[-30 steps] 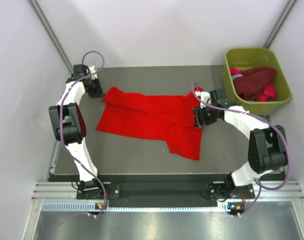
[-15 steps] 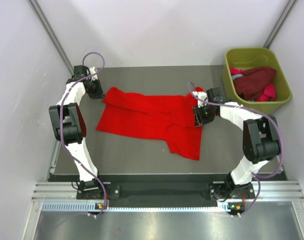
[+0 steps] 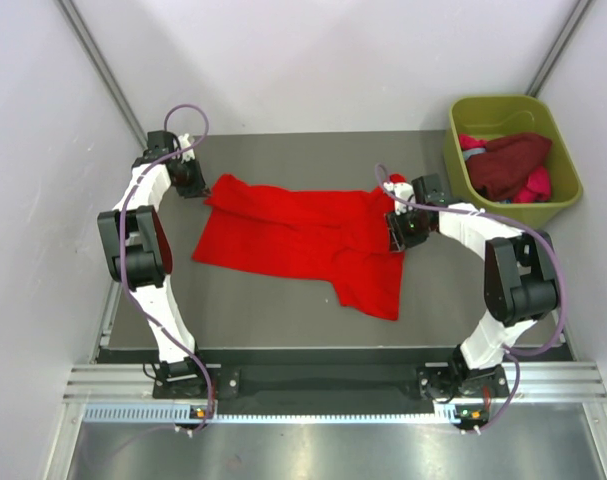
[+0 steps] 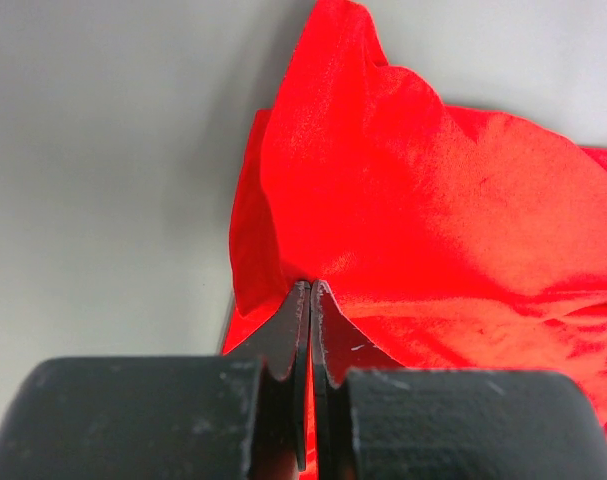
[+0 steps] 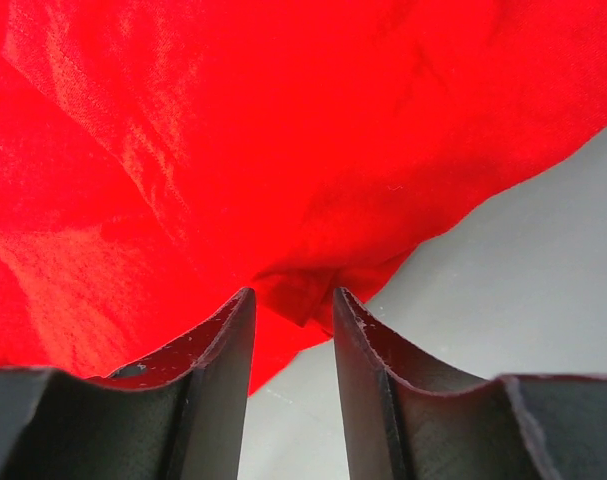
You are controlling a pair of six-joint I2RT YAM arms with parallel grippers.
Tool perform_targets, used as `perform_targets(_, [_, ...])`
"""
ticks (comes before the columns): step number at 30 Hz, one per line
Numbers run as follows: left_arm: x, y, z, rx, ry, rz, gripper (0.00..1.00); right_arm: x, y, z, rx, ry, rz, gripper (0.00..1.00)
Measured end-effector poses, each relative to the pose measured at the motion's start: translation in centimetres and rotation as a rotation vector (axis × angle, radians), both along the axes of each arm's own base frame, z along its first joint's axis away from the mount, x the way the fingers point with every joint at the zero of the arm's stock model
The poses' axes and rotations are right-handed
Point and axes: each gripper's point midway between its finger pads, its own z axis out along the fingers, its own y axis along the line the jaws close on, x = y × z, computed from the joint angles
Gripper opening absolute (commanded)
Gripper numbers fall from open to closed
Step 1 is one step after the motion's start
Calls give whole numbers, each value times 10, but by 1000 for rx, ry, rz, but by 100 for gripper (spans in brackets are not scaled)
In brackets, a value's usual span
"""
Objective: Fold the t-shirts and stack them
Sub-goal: Flatten the tshirt out
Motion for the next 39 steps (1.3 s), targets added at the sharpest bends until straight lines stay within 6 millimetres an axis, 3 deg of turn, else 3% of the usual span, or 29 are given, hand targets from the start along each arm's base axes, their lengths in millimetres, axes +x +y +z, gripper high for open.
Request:
perform_targets(10, [0, 0, 0, 0, 0, 0, 0, -3, -1, -14, -11, 36, 7, 34])
perform_targets(17, [0, -1, 0, -1, 0, 0, 0, -3, -2, -17, -20, 37, 23, 5])
perform_targets(25, [0, 0, 0, 4, -1, -3, 0, 7, -5, -8, -46, 12, 18, 0])
perform_targets(29, [3, 2, 4, 24, -16, -15, 0, 38, -9, 30, -54, -97, -6, 0])
perform_targets(35, [11, 5, 29, 50, -83, -34, 0, 97, -21, 142, -39, -399, -57, 0])
perform_targets(39, [11, 6, 61, 72, -159, -42, 0, 109, -31, 207, -34, -554, -90, 0])
